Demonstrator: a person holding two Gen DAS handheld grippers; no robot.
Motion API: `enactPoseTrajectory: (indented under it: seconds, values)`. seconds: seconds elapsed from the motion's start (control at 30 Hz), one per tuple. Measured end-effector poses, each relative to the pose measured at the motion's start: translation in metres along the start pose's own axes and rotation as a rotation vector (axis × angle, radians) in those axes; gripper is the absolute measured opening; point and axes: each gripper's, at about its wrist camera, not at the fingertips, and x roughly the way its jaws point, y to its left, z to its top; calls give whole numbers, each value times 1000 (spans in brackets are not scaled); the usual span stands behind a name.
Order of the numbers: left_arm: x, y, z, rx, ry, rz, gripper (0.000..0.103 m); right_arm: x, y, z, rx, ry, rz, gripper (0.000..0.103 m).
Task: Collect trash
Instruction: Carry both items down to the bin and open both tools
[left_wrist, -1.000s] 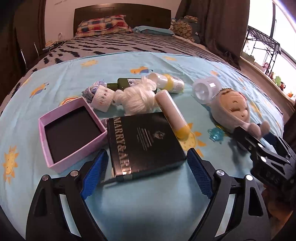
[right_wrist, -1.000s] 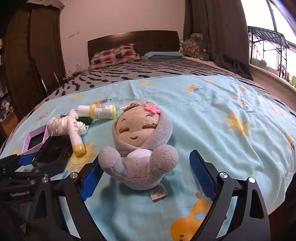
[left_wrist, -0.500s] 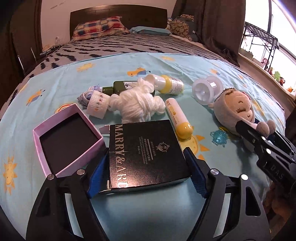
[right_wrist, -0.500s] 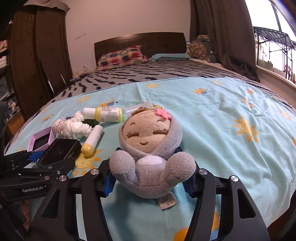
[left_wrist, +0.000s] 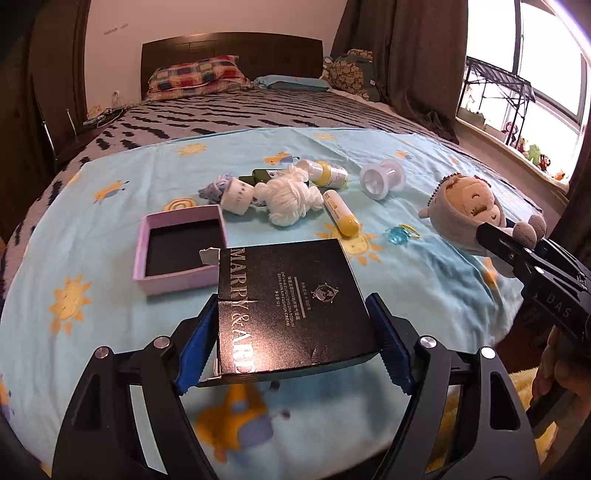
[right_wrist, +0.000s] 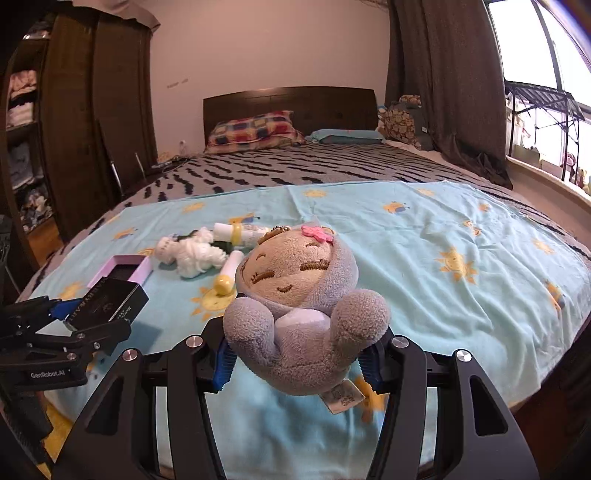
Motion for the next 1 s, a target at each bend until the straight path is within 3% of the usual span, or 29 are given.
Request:
enactPoseTrajectory:
  seconds: [0.3,0.53,0.8,1.0]
  values:
    - [-62,-3,-39,8,-35,-44,74,-64,20,-27,-21,-11,74,55]
    - [-91,-8,-81,26,-34,-59,74,-81,32,-69,-18,70,144,55]
    - [-80,-10,-140,11,100,-97,74,-94,39,-133,20,224,180,55]
    - [-49,-17,-172,22,226,-115,74,-69,39,-173,58,360,186,55]
